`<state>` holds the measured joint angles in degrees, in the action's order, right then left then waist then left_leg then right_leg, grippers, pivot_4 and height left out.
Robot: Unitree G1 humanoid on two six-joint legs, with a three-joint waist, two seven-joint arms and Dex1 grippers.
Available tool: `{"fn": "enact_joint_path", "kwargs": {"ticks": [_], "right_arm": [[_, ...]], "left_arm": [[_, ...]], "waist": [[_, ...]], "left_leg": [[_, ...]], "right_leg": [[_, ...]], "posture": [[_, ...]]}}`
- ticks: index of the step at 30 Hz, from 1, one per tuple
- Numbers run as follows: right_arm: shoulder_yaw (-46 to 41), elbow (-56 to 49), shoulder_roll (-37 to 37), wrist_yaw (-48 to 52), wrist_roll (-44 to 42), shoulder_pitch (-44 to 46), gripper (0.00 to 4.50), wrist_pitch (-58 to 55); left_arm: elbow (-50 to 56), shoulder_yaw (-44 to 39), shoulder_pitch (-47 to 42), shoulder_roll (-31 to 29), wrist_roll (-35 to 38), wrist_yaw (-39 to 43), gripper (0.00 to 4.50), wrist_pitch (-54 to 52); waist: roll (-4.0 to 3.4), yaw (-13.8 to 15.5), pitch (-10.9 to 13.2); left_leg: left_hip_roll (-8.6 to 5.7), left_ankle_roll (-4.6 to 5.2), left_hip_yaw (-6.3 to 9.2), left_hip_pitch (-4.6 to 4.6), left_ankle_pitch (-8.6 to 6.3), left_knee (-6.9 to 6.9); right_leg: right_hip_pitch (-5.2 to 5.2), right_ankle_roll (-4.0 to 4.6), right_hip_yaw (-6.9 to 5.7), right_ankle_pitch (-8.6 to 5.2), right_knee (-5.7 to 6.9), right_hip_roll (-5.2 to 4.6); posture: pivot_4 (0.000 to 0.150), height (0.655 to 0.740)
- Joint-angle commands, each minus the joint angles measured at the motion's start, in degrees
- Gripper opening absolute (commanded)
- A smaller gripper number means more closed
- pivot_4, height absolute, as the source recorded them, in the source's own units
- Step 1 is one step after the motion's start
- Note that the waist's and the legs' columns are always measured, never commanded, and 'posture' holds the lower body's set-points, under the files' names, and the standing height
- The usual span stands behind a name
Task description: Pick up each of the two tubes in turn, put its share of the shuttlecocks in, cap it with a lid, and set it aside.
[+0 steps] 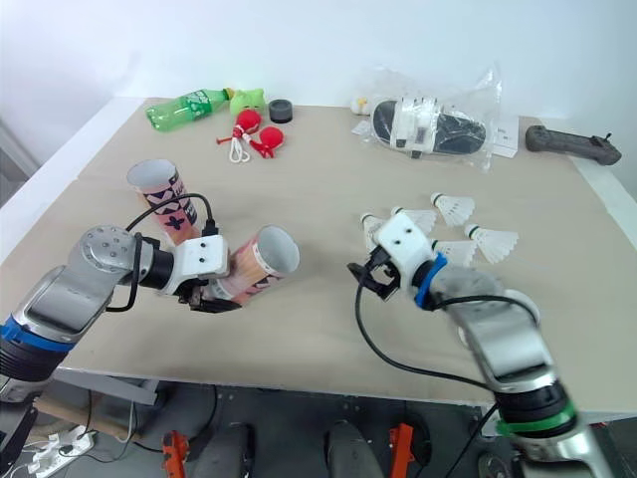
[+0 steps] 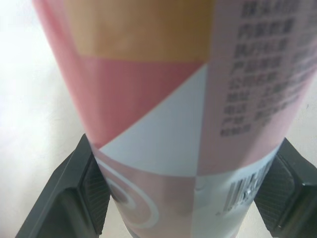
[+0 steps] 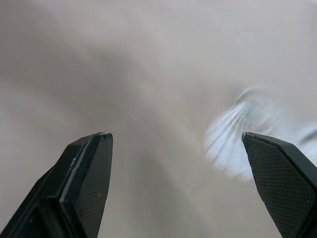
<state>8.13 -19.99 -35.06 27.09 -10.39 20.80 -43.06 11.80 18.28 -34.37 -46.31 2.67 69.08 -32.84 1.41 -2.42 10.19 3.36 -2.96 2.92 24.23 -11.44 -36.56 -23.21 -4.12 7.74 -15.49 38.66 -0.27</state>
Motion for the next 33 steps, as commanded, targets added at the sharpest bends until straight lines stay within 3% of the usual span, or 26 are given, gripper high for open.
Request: {"fn": "enact_joint_path", "kwargs": {"ticks": [1, 5, 12, 15, 22, 27, 33], "right_arm": [[0.6, 3.4, 5.2, -5.7, 3.4, 1.0, 4.47, 2.1], [-0.6, 11.0, 12.4, -12.1, 6.5, 3.9, 4.47, 5.1], [-2.4, 20.9, 18.3, -18.4, 9.6, 8.8, 4.47, 9.2], [-3.2, 23.8, 19.6, -20.0, 10.5, 10.1, 3.65, 10.8], [-2.9, 25.3, 21.4, -20.5, 11.4, 11.8, 0.19, 12.9], [-1.8, 18.7, 19.1, -14.8, 10.4, 11.0, 0.05, 13.0], [-2.2, 2.2, 7.2, 7.7, 0.7, 11.4, 0.05, 15.7]], "left_arm": [[1.1, 0.9, 0.6, 0.2, 0.4, 0.3, 3.40, -0.2], [1.6, 0.5, 0.9, 0.0, 0.6, 0.2, 3.40, -0.7], [2.5, 0.1, 1.2, 0.0, 0.9, -0.1, 3.40, -1.4], [2.7, 0.0, 1.3, 0.0, 1.0, -0.3, 3.40, -1.7], [2.7, -0.1, 1.3, 0.1, 1.1, -0.5, 3.40, -1.8], [2.7, 0.0, 1.3, 0.2, 1.1, -0.7, 3.40, -1.9], [2.7, 0.1, 1.4, 0.3, 1.2, -0.8, 3.40, -2.1]], "waist": [[0.00, 0.0, 0.0], [0.01, -0.3, 0.0], [0.00, -0.3, 0.0], [0.00, -0.3, 0.0], [0.00, -0.3, 0.0], [-0.03, -0.3, 0.0], [-0.07, -0.2, 0.0]], "left_leg": [[0.00, 0.00, 0.04, 0.00, 0.00, 0.00], [-0.03, -0.01, 0.06, -0.01, 0.01, -0.01], [-0.04, -0.09, 0.14, -0.01, 0.10, 0.01], [-0.04, -0.08, 0.19, -0.01, 0.10, 0.03], [-0.05, -0.09, 0.21, -0.01, 0.10, 0.04], [-0.05, -0.09, 0.21, 0.00, 0.11, 0.04], [-0.06, -0.09, 0.24, 0.01, 0.10, 0.06]], "right_leg": [[0.00, 0.00, -0.02, -0.01, 0.02, 0.00], [0.00, 0.00, -0.02, -0.01, 0.07, 0.00], [-0.01, 0.03, -0.08, 0.01, 0.16, 0.00], [-0.01, 0.05, -0.13, -0.01, 0.17, 0.00], [-0.01, 0.06, -0.15, -0.02, 0.19, 0.00], [-0.01, 0.06, -0.15, -0.02, 0.19, 0.00], [0.00, 0.02, -0.18, -0.07, 0.19, -0.01]], "posture": [[0.150, 0.7400], [0.150, 0.7400], [0.150, 0.7400], [0.150, 0.7400], [0.150, 0.7400], [0.150, 0.7400], [0.150, 0.7400]]}}
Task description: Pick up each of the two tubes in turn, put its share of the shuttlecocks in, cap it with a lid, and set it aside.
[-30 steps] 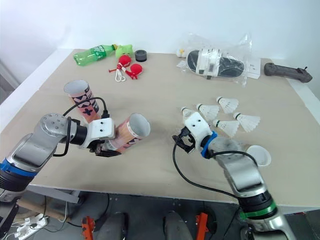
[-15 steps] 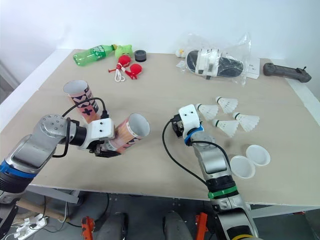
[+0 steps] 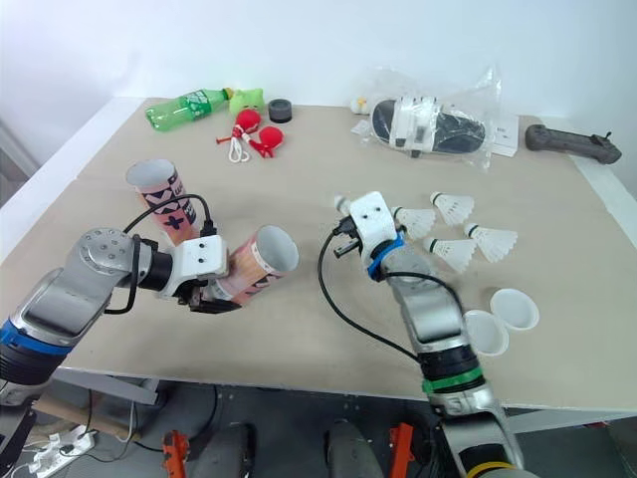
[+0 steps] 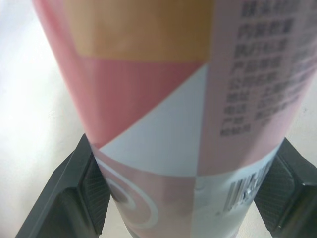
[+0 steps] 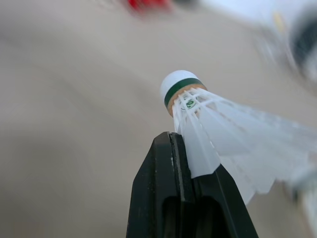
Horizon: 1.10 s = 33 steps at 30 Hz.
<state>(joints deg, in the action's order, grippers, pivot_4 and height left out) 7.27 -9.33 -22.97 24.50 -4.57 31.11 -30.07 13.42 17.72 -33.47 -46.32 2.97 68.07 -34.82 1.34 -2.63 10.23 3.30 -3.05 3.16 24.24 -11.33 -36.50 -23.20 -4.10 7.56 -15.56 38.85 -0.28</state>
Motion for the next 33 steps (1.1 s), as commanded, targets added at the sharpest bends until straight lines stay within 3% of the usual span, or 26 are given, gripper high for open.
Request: {"fn": "enact_joint_path", "kwargs": {"ticks": [1, 4, 9, 21, 26, 32, 33], "right_arm": [[-1.6, -9.8, -6.7, 13.2, -6.5, 1.0, 0.05, 3.2], [-4.0, -14.9, -16.1, 26.2, -14.0, 1.8, 0.05, 2.0], [-3.6, -17.4, -23.6, 35.2, -19.1, 5.0, 0.05, 0.2], [6.2, -18.0, -20.7, 35.7, -14.7, 9.4, 0.05, 0.1], [6.7, -17.5, -19.7, 35.5, -13.5, 9.4, 1.63, 0.7], [4.1, -18.2, -18.4, 34.8, -15.7, 8.6, 4.24, -1.1], [2.3, -18.8, -18.2, 34.0, -17.2, 8.2, 4.44, -2.6]], "left_arm": [[1.0, 0.6, 0.5, 0.3, 0.9, 0.3, 3.40, -0.1], [0.7, 0.7, 0.6, 0.3, 0.7, 0.3, 3.40, 0.3], [0.4, 0.8, 0.4, 0.5, 0.7, 0.2, 3.40, 0.4], [1.0, 0.4, 0.6, 0.9, 1.0, -0.2, 3.40, -0.3], [1.4, 0.2, 1.0, 0.7, 1.0, -0.4, 3.40, -0.3], [1.8, 0.3, 1.2, 0.9, 1.1, -0.5, 3.40, -0.5], [1.9, 0.3, 1.3, 0.8, 1.1, -0.5, 3.40, -0.5]], "waist": [[0.00, 0.0, 0.0], [-0.02, 0.1, 0.0], [-0.03, -0.1, 0.0], [-0.02, 0.1, 0.0], [-0.02, 0.1, 0.0], [-0.02, 0.1, 0.0], [-0.02, 0.1, 0.0]], "left_leg": [[0.00, 0.00, 0.01, 0.00, 0.00, 0.00], [0.00, 0.00, 0.02, -0.01, 0.00, 0.00], [0.01, 0.01, 0.04, -0.05, 0.00, -0.01], [0.00, 0.04, 0.06, 0.00, 0.02, -0.01], [-0.02, 0.04, 0.06, 0.01, 0.02, -0.01], [-0.02, 0.03, 0.07, 0.01, 0.02, -0.01], [-0.02, 0.03, 0.07, 0.01, 0.02, 0.00]], "right_leg": [[0.01, 0.00, -0.01, -0.01, 0.00, 0.00], [0.02, 0.02, -0.04, -0.02, 0.00, -0.01], [0.03, 0.06, -0.04, -0.02, 0.01, 0.01], [0.01, 0.07, -0.09, -0.05, 0.01, -0.03], [0.00, 0.07, -0.10, -0.06, 0.01, -0.05], [0.00, 0.08, -0.11, -0.06, 0.02, -0.04], [0.00, 0.08, -0.12, -0.06, 0.02, -0.04]], "posture": [[0.150, 0.7400], [0.150, 0.7400], [0.150, 0.7400], [0.150, 0.7400], [0.150, 0.7400], [0.150, 0.7400], [0.150, 0.7400]]}}
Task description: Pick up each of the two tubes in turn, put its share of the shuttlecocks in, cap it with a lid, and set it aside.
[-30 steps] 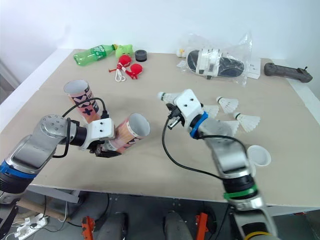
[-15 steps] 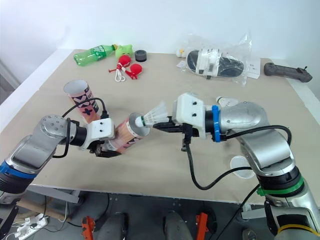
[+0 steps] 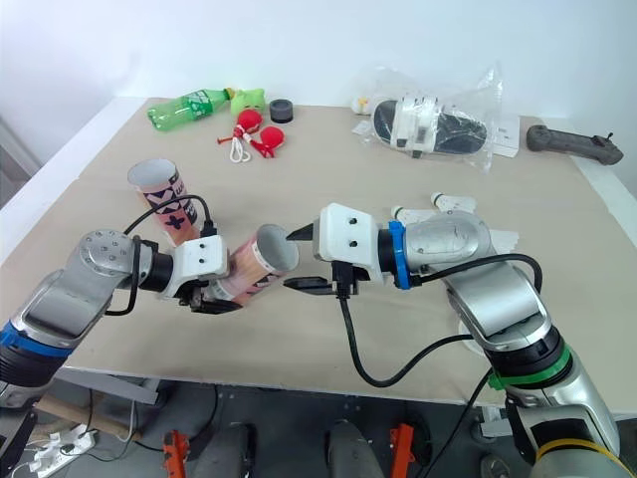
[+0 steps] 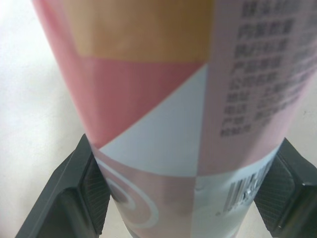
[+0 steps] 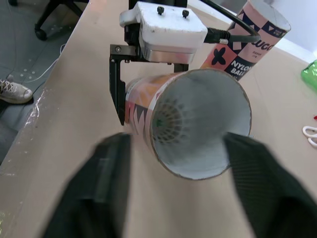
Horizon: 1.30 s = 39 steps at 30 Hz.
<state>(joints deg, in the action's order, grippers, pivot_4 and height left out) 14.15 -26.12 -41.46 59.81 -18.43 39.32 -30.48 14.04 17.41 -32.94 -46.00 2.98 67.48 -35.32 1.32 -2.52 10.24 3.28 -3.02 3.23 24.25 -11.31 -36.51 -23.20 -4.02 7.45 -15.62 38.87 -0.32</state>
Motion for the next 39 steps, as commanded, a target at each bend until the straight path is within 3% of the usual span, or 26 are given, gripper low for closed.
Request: {"fn": "enact_joint_path", "kwargs": {"ticks": [1, 5, 10, 16, 19, 27, 35, 38, 39], "right_arm": [[-7.1, -2.6, 0.2, -2.5, -5.0, -0.6, 4.44, -4.1], [-16.1, -4.9, -1.0, -7.5, -9.8, -4.9, 4.44, -11.0], [-28.8, -4.0, -8.2, -13.2, -6.8, -16.6, 4.44, -16.9], [-36.3, 1.1, -14.3, -17.6, -5.7, -25.3, 4.44, -27.8], [-35.7, 2.8, -14.9, -18.6, -4.8, -27.7, 4.44, -27.6], [-30.9, 12.1, -8.4, -24.0, -2.1, -25.8, 4.44, -22.8], [-25.2, 23.7, -4.5, -25.4, 0.8, -17.8, 4.44, -16.5], [-24.6, 26.5, -3.9, -25.5, 1.7, -16.4, 3.57, -14.8], [-24.3, 26.9, -3.9, -25.2, 1.8, -16.3, 3.08, -14.4]], "left_arm": [[1.3, 0.6, 0.8, 0.5, 1.1, 0.1, 3.40, 0.0], [1.5, 0.5, 1.0, 0.5, 1.3, 0.1, 3.40, 0.0], [0.8, 0.8, 0.8, 0.6, 1.6, 0.4, 3.40, 0.4], [-0.2, 1.6, 0.5, 1.5, 1.6, 0.4, 3.40, 1.1], [-0.5, 1.8, 0.3, 1.7, 1.5, 0.5, 3.40, 1.3], [-0.3, 1.8, 0.3, 1.8, 1.5, 0.5, 3.40, 1.2], [0.1, 1.6, 0.4, 1.4, 1.3, 0.6, 3.40, 0.9], [0.3, 1.4, 0.5, 1.2, 1.3, 0.5, 3.40, 0.7], [0.4, 1.4, 0.6, 1.2, 1.3, 0.5, 3.40, 0.6]], "waist": [[0.00, 0.0, 0.0], [0.00, 0.2, 0.0], [-0.02, 0.5, 0.0], [-0.01, 0.5, 0.0], [-0.02, 0.5, 0.0], [-0.05, 0.5, 0.0], [-0.07, 0.4, 0.0], [-0.07, 0.4, 0.0], [-0.07, 0.4, 0.0]], "left_leg": [[0.00, 0.00, 0.01, 0.00, 0.00, 0.00], [0.00, 0.00, 0.01, 0.03, 0.00, 0.00], [-0.01, 0.00, 0.02, 0.02, 0.00, 0.05], [-0.03, 0.01, 0.04, 0.01, 0.00, 0.05], [-0.03, 0.01, 0.04, -0.03, 0.00, 0.05], [-0.13, 0.03, 0.04, -0.04, 0.02, -0.02], [-0.15, 0.03, 0.04, -0.03, 0.02, -0.01], [-0.15, 0.03, 0.05, -0.02, 0.02, 0.01], [-0.15, 0.03, 0.05, -0.02, 0.02, 0.02]], "right_leg": [[0.00, 0.00, 0.00, 0.00, 0.00, 0.00], [0.01, 0.00, -0.01, -0.01, 0.00, -0.01], [-0.02, 0.06, -0.04, -0.07, 0.00, -0.02], [0.01, 0.06, -0.04, -0.07, 0.00, -0.04], [0.04, 0.06, -0.05, -0.07, 0.00, -0.04], [0.09, -0.01, -0.02, -0.03, 0.00, -0.10], [0.08, -0.03, -0.01, -0.04, 0.00, -0.11], [0.09, -0.04, -0.03, -0.06, 0.00, -0.11], [0.09, -0.04, -0.03, -0.07, 0.00, -0.11]], "posture": [[0.150, 0.7400], [0.150, 0.7400], [0.150, 0.7400], [0.150, 0.7400], [0.150, 0.7400], [0.150, 0.7400], [0.150, 0.7400], [0.150, 0.7400], [0.150, 0.7400]]}}
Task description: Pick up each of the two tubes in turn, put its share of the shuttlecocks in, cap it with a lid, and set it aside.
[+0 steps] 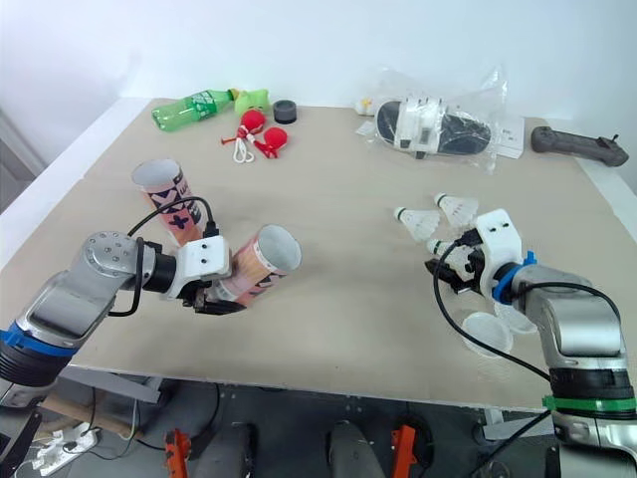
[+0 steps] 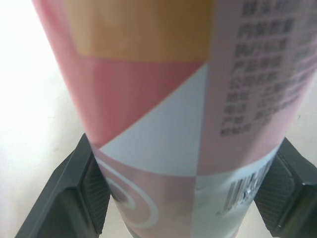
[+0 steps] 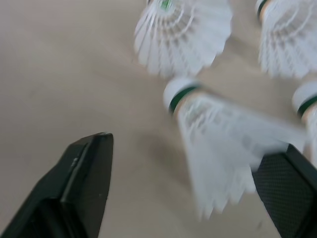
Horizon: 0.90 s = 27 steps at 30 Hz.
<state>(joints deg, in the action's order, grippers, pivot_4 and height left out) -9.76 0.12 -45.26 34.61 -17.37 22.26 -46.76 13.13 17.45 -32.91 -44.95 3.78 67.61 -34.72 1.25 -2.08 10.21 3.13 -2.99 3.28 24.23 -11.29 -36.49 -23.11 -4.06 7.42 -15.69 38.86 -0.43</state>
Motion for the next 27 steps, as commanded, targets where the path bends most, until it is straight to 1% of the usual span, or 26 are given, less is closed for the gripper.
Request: {"fn": "enact_joint_path", "kwargs": {"ticks": [1, 2, 5, 6, 7, 12, 15, 17, 20, 23, 25, 27], "right_arm": [[-0.1, 0.7, 0.0, 0.3, 0.8, 0.7, 2.61, 2.2], [0.1, 0.7, 0.0, 0.5, 0.7, 0.6, 2.04, 2.5], [0.1, 0.3, 0.2, 0.7, 0.8, 0.1, 0.53, 2.6], [0.0, 0.2, 0.2, 0.8, 0.8, 0.0, 0.19, 2.6], [-0.2, 0.2, 0.1, 0.8, 0.8, -0.2, 0.06, 2.6], [-1.2, -2.6, -1.1, 2.4, -0.3, -1.5, 0.06, 2.1], [-2.8, -10.6, -5.9, 7.2, -2.6, -2.7, 0.06, 1.5], [-4.8, -17.9, -10.7, 12.6, -6.7, -2.3, 0.06, 0.2], [-6.4, -23.8, -15.2, 17.7, -11.1, -1.3, 0.06, -0.4], [-4.8, -28.4, -17.8, 22.3, -16.2, 4.5, 0.06, 0.2], [0.4, -30.6, -17.7, 24.7, -17.1, 10.7, 0.06, 1.2], [6.1, -30.9, -15.9, 25.7, -15.8, 16.1, 0.06, 2.7]], "left_arm": [[1.4, 1.3, 0.6, 0.1, 0.5, 0.3, 3.40, -0.1], [1.5, 1.3, 0.6, 0.1, 0.5, 0.4, 3.40, -0.1], [1.7, 1.3, 0.6, 0.0, 0.5, 0.4, 3.40, -0.3], [1.6, 1.3, 0.6, 0.0, 0.5, 0.4, 3.40, -0.3], [1.5, 1.4, 0.5, 0.0, 0.5, 0.4, 3.40, -0.3], [1.2, 1.6, 0.1, 0.3, 0.5, 0.5, 3.40, -0.1], [1.1, 1.6, 0.1, 0.3, 0.4, 0.5, 3.40, 0.0], [1.1, 1.7, 0.2, 0.3, 0.4, 0.6, 3.40, 0.0], [1.1, 1.8, 0.2, 0.3, 0.4, 0.7, 3.40, 0.0], [0.5, 2.1, -0.2, 0.7, 0.3, 0.7, 3.40, 0.3], [0.0, 2.5, -0.5, 1.2, 0.1, 0.7, 3.40, 0.5], [-0.2, 2.8, -0.8, 1.5, 0.1, 0.8, 3.40, 0.8]], "waist": [[0.00, 0.0, 0.0], [0.00, 0.0, 0.0], [-0.01, 0.0, 0.0], [-0.01, 0.0, 0.0], [-0.01, 0.0, 0.0], [-0.01, 0.0, 0.0], [-0.14, 0.0, 0.1], [-0.35, -0.1, 0.1], [-0.49, -0.1, 0.1], [-0.38, -0.2, 0.1], [-0.39, -0.4, 0.1], [-0.39, -0.5, 0.1]], "left_leg": [[0.00, 0.00, 0.00, 0.01, 0.00, 0.01], [0.00, 0.00, 0.00, 0.00, 0.00, 0.02], [0.00, 0.00, 0.00, 0.01, 0.00, 0.04], [0.00, 0.00, 0.00, 0.00, 0.00, 0.04], [0.00, 0.00, 0.00, 0.00, 0.00, 0.04], [0.00, 0.00, 0.01, 0.00, 0.00, 0.04], [-0.03, 0.00, 0.00, 0.01, 0.00, 0.04], [-0.05, 0.00, 0.00, 0.03, 0.00, 0.04], [-0.05, 0.00, 0.01, 0.02, 0.00, 0.05], [-0.02, 0.00, 0.05, -0.03, 0.00, 0.06], [-0.03, 0.00, 0.02, -0.04, 0.00, 0.00], [-0.04, 0.00, 0.02, -0.03, 0.00, -0.02]], "right_leg": [[0.00, 0.00, 0.00, -0.01, 0.00, 0.00], [0.00, 0.01, 0.00, -0.01, 0.00, 0.00], [-0.02, 0.01, 0.00, -0.02, 0.00, 0.00], [-0.01, 0.01, 0.00, -0.02, 0.00, 0.00], [-0.01, 0.01, 0.00, -0.01, 0.00, 0.00], [-0.01, 0.00, 0.00, -0.02, 0.00, 0.00], [-0.01, -0.01, 0.01, -0.03, 0.00, -0.02], [-0.03, -0.04, 0.03, -0.04, 0.00, -0.04], [-0.03, -0.05, 0.02, -0.05, 0.00, -0.04], [0.02, -0.02, -0.04, -0.06, 0.00, -0.01], [0.03, -0.03, 0.00, -0.04, 0.00, -0.04], [0.03, -0.02, 0.00, -0.02, 0.00, -0.04]], "posture": [[0.150, 0.7400], [0.150, 0.7400], [0.150, 0.7400], [0.150, 0.7400], [0.150, 0.7400], [0.150, 0.7400], [0.150, 0.7400], [0.150, 0.7400], [0.150, 0.7400], [0.150, 0.7400], [0.150, 0.7400], [0.150, 0.7400]]}}
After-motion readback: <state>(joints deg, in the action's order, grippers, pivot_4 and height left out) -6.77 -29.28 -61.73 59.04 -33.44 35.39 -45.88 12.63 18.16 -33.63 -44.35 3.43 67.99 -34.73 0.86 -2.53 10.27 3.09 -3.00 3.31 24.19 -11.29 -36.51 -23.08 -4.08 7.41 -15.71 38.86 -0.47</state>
